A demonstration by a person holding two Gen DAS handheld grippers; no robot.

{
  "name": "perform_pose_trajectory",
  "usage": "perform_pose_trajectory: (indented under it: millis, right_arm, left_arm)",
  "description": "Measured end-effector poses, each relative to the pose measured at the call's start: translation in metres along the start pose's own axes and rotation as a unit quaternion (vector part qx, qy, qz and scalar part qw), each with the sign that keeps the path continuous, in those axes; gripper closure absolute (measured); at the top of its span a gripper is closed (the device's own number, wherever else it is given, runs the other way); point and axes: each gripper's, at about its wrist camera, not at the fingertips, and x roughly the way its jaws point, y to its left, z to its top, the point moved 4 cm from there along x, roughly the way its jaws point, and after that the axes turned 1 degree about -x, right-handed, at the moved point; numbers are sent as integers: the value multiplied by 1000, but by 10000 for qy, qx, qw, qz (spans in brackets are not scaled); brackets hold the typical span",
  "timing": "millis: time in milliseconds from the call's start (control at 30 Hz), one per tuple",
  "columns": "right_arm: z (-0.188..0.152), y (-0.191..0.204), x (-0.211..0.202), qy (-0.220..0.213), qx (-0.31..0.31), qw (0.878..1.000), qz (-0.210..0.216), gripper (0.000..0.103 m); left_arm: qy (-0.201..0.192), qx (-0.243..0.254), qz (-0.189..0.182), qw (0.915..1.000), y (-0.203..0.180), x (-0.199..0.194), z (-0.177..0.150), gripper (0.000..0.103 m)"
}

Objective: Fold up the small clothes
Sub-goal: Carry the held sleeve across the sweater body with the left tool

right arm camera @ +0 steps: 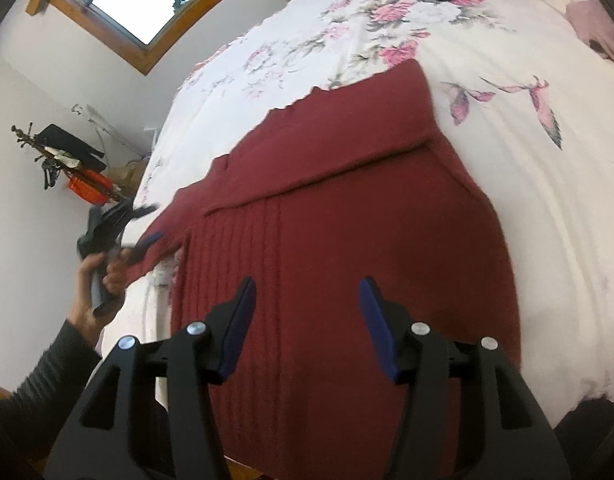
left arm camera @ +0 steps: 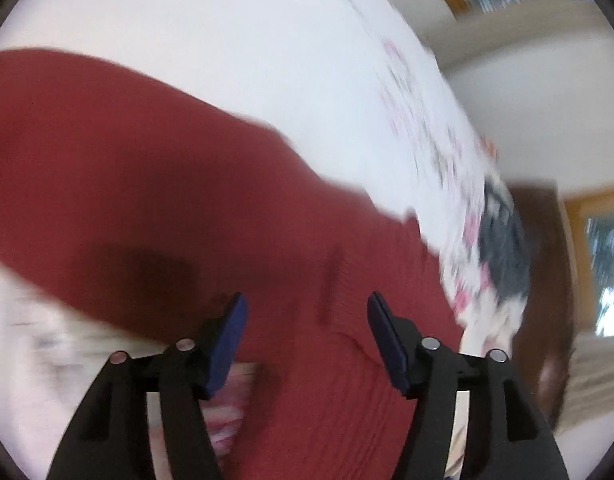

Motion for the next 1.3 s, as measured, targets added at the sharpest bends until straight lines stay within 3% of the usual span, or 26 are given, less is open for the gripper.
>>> perform_pose_trajectory:
  millis: [133,267,467,600,767,867,967,1033,1133,1300]
  right_arm:
    - [-4,18,9,138,-200,9997,75,45]
    - [-9,36,16,236,-307,9992,127,45]
    - [-14,65,27,386,-547,9977,76,45]
    - [-13,72,29,427,-650,9970,-12,44]
    - [-15,79,32,458,-697,9965,-101,44]
    - [-17,84,33,477,-726,9962,-99,44]
    - [-17,88,33,475,-773,9958,-77,44]
    - [-16,91,31,453,-817,9956,-60,44]
    - [-13,93,25,395,-847,9956,-35,44]
    - [-8,92,13,269,-861,9959,2,44]
  left_arm:
    - [-870,-837,-94,9926,77,-88,28,33]
    - [-1553,-1779,-101,9717,166,-155,45,33]
    - [-1805,-2382,125,9542,231,-167,62,33]
    - [-1901,-2597,12,9468,257,-168,74,33]
    - [-1926,-2521,67,9483,254,-160,91,31]
    - [-1946,-2447,112,9498,252,-159,98,38]
    - [-1781,-2364,170,9550,252,-156,99,93]
    - [-1819,-2309,205,9556,247,-160,98,93]
    - [-2020,-2065,-83,9573,223,-175,102,94]
    - [-2237,-915,-487,9691,119,-202,112,95]
